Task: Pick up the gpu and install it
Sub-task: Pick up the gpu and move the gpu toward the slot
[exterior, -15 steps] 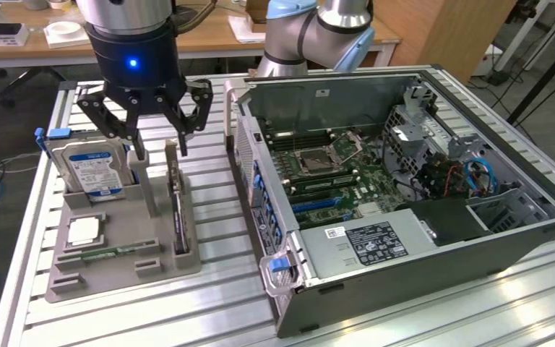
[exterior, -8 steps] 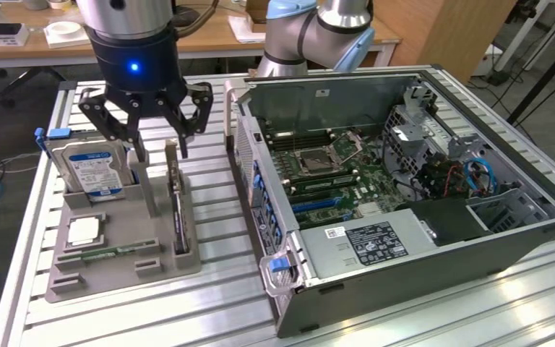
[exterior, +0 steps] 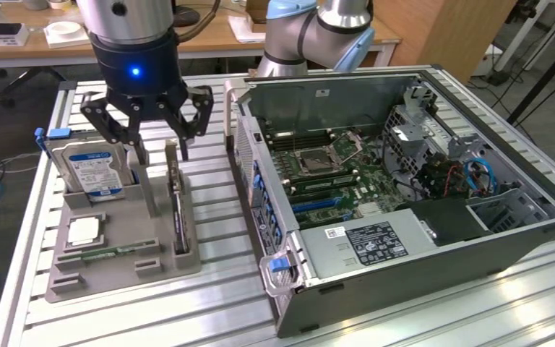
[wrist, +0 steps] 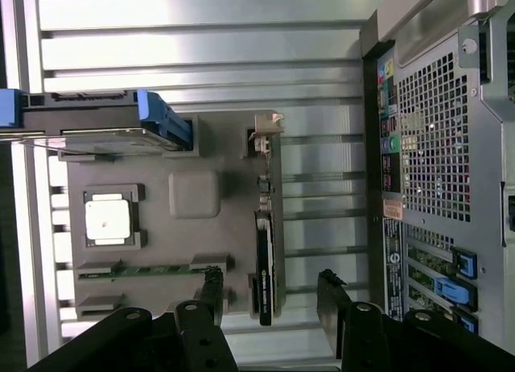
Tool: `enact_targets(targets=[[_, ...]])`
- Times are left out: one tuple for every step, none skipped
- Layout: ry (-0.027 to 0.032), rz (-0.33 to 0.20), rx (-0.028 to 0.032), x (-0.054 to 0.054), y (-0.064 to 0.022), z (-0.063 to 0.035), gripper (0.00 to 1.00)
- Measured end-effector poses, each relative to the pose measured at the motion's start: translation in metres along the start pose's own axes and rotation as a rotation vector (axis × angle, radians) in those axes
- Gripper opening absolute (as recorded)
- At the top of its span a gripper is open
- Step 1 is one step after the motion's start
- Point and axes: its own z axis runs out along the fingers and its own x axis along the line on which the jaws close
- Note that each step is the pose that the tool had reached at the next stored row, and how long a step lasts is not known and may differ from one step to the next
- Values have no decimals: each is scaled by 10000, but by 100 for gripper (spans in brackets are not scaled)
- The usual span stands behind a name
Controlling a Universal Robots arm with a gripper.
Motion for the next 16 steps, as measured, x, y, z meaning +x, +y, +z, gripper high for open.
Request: enact_targets(targets=[[0,0,0,0,0,6,59],[0,0,0,0,0,11,59],[0,0,0,0,-1,18,59],[-1,1,-1,0,-1,25,59],[0,1,0,1,-2,32,59],[0,0,0,0,-4,39,59],[0,-1,0,0,-6,47,59],[-1,0,0,0,-8,55,59],[-1,0,0,1,-9,64,59],[0,1,0,1,-10,71,59],[0,0,0,1,-12,78,59],[0,0,0,1,-13,86,59],[0,0,0,1,-14,93,59],[0,0,-1,1,-15,101,59],[0,0,0,1,-16,108,59],[1,0,0,1,-17,115,59]])
